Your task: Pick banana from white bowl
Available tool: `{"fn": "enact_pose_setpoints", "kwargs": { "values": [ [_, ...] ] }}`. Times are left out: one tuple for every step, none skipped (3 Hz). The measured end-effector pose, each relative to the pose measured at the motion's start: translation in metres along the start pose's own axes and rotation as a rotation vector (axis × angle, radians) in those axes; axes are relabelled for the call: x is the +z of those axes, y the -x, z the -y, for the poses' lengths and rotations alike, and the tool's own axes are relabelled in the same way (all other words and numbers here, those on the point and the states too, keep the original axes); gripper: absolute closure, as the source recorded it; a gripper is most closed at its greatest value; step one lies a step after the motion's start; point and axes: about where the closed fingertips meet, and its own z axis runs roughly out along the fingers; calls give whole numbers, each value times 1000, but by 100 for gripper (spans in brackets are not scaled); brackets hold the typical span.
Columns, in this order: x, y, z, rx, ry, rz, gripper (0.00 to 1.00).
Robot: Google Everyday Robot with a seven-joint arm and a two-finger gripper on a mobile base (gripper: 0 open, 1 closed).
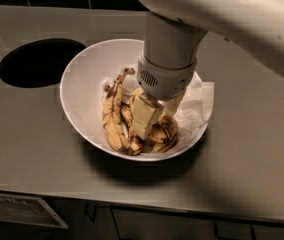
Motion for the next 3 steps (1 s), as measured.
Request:
{"fn": "enact_pose_setpoints", "kwargs": {
  "values": [
    [1, 1, 0, -5, 3, -2, 40],
    [1, 1, 0, -5, 3, -2, 59],
    [1, 1, 0, -5, 3, -2, 82]
  ]
}}
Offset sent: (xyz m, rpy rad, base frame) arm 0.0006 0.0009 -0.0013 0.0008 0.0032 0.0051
